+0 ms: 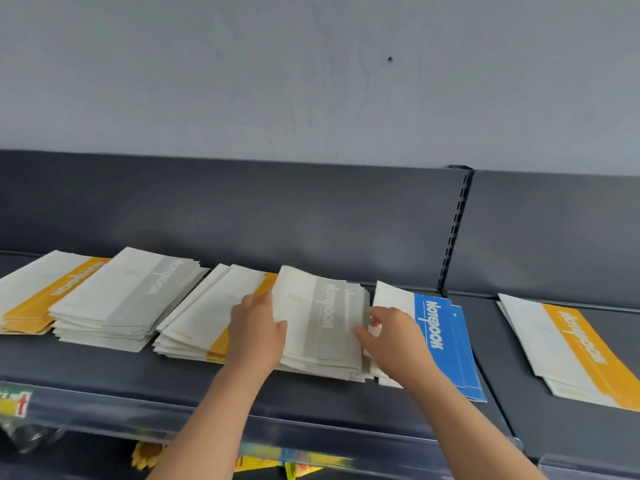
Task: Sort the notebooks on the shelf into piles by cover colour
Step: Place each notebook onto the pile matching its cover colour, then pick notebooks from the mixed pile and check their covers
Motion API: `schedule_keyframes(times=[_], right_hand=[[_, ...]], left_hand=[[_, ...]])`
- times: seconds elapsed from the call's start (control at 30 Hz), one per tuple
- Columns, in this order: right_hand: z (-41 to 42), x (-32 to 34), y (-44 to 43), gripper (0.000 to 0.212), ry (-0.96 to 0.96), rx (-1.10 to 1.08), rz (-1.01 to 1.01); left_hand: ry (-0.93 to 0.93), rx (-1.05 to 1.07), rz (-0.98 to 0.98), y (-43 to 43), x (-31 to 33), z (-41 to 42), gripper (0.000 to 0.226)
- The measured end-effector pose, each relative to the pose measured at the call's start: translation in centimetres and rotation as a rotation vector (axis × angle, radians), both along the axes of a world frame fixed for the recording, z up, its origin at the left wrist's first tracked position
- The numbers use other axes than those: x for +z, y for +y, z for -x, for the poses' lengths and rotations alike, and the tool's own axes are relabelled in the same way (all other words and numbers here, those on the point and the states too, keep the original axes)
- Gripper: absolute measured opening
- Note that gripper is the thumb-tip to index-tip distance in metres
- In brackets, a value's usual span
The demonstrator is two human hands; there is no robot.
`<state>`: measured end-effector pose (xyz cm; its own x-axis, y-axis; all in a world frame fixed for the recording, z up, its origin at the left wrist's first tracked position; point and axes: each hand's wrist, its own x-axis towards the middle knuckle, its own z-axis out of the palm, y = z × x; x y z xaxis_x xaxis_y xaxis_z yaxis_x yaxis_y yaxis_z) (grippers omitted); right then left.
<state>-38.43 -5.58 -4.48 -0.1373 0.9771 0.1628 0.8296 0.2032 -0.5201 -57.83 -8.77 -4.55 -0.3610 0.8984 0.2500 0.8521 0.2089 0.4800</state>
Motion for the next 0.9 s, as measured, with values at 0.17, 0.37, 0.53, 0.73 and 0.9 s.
schedule_keyframes(times=[0.17,0.37,0.53,0.73,0.9], right_hand=[[-6.2,0.9,0.5,0.044,0.063,0.001,-0.094],[-17.4,0.2,1.4,0.033,-0.113,-0.161,-0.138],[-26.2,-1.2,0.4,0.037,-0.262,-0.263,-0.025],[-30.7,-3.2,-0.8,0.036,-0.214,-0.187,0.029],[-31.5,-3.6,-1.2,0.044,-0.139,-0.065,0.001]], left_hand=[[-0.059,-0.089,-0.214,0.7,2.3,-6.0,0.039],[-0.283,-0.338,-0.222,2.8,2.1,-18.0,0.011],[-0.410,-0.473,-0.047,4.8,-0.8,-26.6,0.015],[-0.417,-0.423,0.095,7.2,-3.1,-32.8,0.033],[-0.259,-0.365,0.123,8.5,-3.2,-33.6,0.028]])
